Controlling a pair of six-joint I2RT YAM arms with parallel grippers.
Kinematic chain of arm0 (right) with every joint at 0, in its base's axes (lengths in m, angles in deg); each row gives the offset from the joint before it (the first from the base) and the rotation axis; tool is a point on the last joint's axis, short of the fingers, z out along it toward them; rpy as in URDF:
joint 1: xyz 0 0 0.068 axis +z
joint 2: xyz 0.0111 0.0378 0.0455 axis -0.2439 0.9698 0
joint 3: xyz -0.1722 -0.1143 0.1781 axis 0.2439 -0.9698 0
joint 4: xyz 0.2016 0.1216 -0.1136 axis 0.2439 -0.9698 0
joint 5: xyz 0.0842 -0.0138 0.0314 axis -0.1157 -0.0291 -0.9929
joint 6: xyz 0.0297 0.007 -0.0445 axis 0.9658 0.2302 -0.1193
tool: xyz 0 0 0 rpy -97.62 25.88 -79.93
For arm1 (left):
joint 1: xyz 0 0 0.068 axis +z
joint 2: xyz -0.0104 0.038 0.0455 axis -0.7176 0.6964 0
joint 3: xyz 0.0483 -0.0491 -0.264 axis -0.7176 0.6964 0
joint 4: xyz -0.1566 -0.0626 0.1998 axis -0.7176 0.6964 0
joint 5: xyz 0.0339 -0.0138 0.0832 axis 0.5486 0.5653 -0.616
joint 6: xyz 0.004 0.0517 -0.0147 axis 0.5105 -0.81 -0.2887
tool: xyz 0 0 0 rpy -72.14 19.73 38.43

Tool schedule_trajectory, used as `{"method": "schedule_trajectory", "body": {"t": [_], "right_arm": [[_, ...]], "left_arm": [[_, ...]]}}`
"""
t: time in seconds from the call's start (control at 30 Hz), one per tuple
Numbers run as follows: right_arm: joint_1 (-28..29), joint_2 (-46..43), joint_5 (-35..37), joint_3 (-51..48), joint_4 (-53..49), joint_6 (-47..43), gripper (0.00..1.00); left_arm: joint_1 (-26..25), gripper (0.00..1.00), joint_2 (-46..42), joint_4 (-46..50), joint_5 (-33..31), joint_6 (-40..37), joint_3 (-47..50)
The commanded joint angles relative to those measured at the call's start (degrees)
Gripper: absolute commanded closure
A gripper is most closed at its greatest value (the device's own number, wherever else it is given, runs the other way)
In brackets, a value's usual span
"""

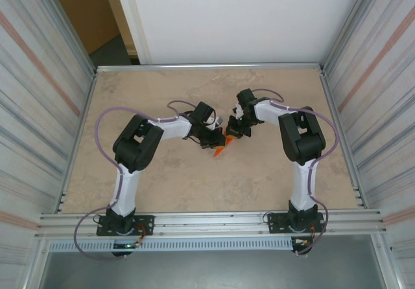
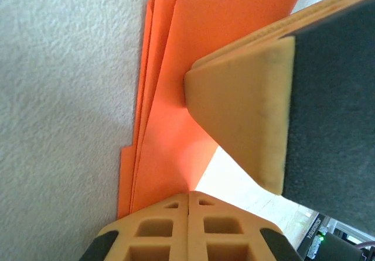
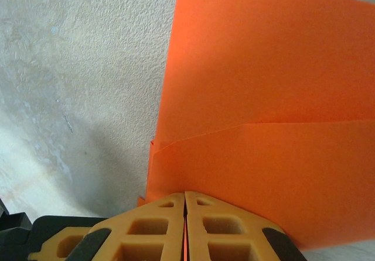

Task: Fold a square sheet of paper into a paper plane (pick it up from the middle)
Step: Fold the wing for the fifth time at the center of the table.

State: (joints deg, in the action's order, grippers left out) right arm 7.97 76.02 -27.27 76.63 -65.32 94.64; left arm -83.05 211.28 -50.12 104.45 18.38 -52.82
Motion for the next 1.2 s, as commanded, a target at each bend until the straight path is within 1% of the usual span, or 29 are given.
{"method": "schedule_trajectory", "body": {"t": [0.0, 0.23, 0.4, 0.57, 1.0, 1.17], "right_arm": [[-0.2, 4.2, 5.6, -1.0, -3.4, -0.7, 0.92], [-0.1, 5.4, 8.3, -0.3, -5.1, -0.7, 0.92], [-0.2, 6.3, 9.4, -0.4, -5.4, -0.8, 0.92], [-0.2, 6.9, 9.7, -0.6, -5.2, -0.6, 0.93], [0.0, 6.5, 9.5, -0.7, -5.2, -0.4, 0.92], [0.5, 5.1, 7.5, -1.3, -4.7, -0.3, 0.92]], "left_arm": [[0.3, 1.0, 0.3, 2.5, -1.0, 0.6, 1.7], [0.2, 1.0, -1.2, 3.6, -1.7, 0.5, 5.3], [-0.6, 1.0, -4.6, 4.3, -1.7, 0.7, 8.4], [-1.5, 1.0, -6.7, 5.1, -2.0, 0.7, 11.8], [-3.3, 1.0, -11.5, 7.3, -5.9, 1.8, 19.9], [-2.5, 1.0, -18.5, 7.4, -7.8, 1.7, 21.1]]}}
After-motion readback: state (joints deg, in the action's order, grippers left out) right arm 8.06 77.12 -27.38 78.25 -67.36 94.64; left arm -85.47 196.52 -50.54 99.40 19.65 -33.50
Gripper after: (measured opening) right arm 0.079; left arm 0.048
